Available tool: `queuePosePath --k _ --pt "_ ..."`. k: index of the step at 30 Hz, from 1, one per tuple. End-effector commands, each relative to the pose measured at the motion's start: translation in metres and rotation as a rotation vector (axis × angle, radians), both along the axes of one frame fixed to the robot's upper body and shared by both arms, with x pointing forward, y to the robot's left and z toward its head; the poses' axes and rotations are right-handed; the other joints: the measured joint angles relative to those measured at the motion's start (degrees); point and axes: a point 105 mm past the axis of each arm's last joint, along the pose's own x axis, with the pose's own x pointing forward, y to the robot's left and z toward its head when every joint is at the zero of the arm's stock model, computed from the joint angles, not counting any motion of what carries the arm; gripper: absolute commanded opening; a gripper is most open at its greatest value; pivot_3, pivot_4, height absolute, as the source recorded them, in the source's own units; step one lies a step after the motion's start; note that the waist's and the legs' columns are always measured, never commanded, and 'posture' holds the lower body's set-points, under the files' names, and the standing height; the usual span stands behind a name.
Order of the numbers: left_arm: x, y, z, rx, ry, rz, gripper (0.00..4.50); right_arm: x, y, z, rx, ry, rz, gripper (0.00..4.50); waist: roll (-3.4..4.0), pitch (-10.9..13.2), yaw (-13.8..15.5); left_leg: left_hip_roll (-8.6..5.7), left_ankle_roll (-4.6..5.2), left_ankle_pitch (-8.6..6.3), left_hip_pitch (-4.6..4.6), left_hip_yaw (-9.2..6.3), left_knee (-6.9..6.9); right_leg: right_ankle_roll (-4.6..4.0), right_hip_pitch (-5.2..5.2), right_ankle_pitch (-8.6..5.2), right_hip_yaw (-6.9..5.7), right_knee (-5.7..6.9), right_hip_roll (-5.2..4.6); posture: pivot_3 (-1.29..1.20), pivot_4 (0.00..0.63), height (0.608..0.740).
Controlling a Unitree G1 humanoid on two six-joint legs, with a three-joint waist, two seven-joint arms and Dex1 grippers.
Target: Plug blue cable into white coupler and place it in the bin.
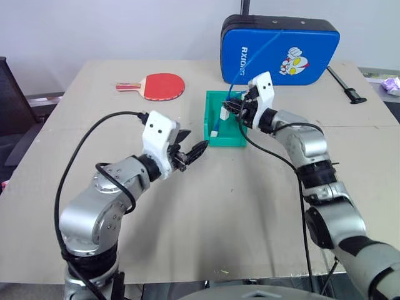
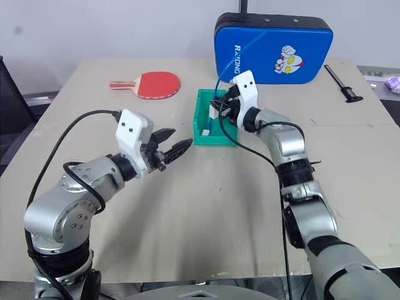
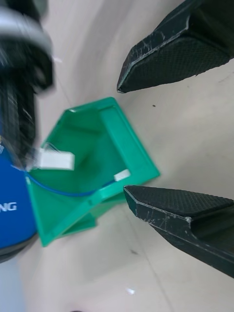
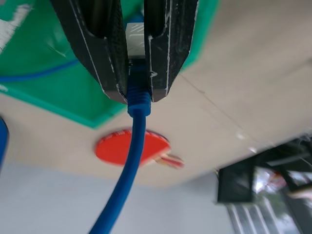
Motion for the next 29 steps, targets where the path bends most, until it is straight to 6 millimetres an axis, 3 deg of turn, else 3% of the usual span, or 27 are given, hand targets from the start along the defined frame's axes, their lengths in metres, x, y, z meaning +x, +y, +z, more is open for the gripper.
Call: queuePosePath --k 1,6,7,9,11,14,15,18,21,23,29 --pt "-0.007 0.002 0.006 0.012 -0.021 0.014 3.12 0.006 -0.001 0.018 0.028 -0.079 -0.003 1.6 -0.01 0.05 0.02 0.0 -0.01 0.0 -0.02 -0.01 -0.01 0.03 0.0 -0.02 0.01 -0.01 0.0 0.0 0.15 0.728" --pt "-0.011 0.006 -0.002 0.032 -0.001 0.022 3.12 -0.004 -0.022 0.024 0.041 -0.12 0.014 4.17 0.0 0.19 0.09 0.14 -0.05 0.01 -0.15 -0.02 -0.09 0.06 -0.03 -0.02 0.0 -0.14 -0.05 0.0 0.15 0.728" --pt "-0.012 0.007 -0.003 0.034 0.002 0.026 3.12 -0.01 -0.03 0.024 0.046 -0.121 0.023 4.44 0.0 0.19 0.24 0.15 -0.05 0.01 -0.16 -0.02 -0.09 0.06 -0.03 -0.02 -0.01 -0.18 -0.06 0.0 0.15 0.728" --pt "-0.016 0.012 -0.008 0.043 0.013 0.041 3.12 -0.025 -0.052 0.023 0.054 -0.121 0.036 4.44 -0.01 0.19 0.55 0.13 -0.05 0.01 -0.19 -0.1 -0.12 0.06 -0.01 -0.03 -0.05 -0.21 -0.15 0.0 0.15 0.728" --pt "-0.027 0.02 -0.022 0.083 0.057 0.05 3.12 -0.045 -0.086 0.016 0.047 -0.133 0.022 4.44 -0.01 0.19 0.65 0.08 -0.05 0.01 -0.22 -0.09 -0.15 0.06 0.0 -0.03 -0.04 -0.31 -0.21 0.0 0.15 0.728" --pt "-0.041 0.035 -0.04 0.12 0.106 0.086 3.12 -0.076 -0.13 -0.012 -0.02 -0.081 0.005 4.44 0.0 0.19 0.76 0.04 -0.04 0.0 -0.15 -0.05 -0.33 0.07 0.07 -0.02 -0.02 -0.58 -0.25 0.0 0.15 0.728" --pt "-0.045 0.039 -0.043 0.106 0.101 0.092 3.61 -0.09 -0.144 -0.022 -0.036 -0.066 0.011 4.5 -0.01 0.19 0.8 0.04 -0.04 0.0 -0.16 -0.03 -0.42 0.07 0.07 -0.02 -0.02 -0.66 -0.26 0.0 0.15 0.728" --pt "-0.057 0.044 -0.048 0.044 0.082 0.073 4.44 -0.118 -0.176 -0.046 -0.101 -0.041 0.004 4.5 0.01 0.2 0.76 0.06 -0.04 0.0 -0.02 -0.02 -0.54 0.05 0.1 -0.03 -0.02 -0.7 -0.24 0.0 0.15 0.728" --pt "-0.068 0.049 -0.055 0.022 0.056 0.058 4.44 -0.136 -0.194 -0.067 -0.15 0.003 0.019 4.5 0.06 0.21 0.14 0.1 0.18 -0.12 0.11 0.09 -0.56 -0.19 0.1 -0.17 0.12 -0.67 -0.16 0.0 0.15 0.728" --pt "-0.068 0.06 -0.068 0.107 0.048 0.107 4.44 -0.147 -0.201 -0.081 -0.17 0.043 0.042 4.5 0.04 0.22 0.15 0.11 0.22 -0.15 0.32 0.13 -0.55 -0.2 0.25 -0.16 0.17 -0.65 -0.13 0.0 0.15 0.728" --pt "-0.076 0.065 -0.087 0.154 0.061 0.077 4.44 -0.154 -0.208 -0.099 -0.206 0.048 0.039 4.5 -0.02 0.23 0.36 0.07 0.26 -0.14 0.67 0.15 -0.52 -0.26 0.48 -0.12 0.4 -0.62 -0.01 0.0 0.15 0.728"
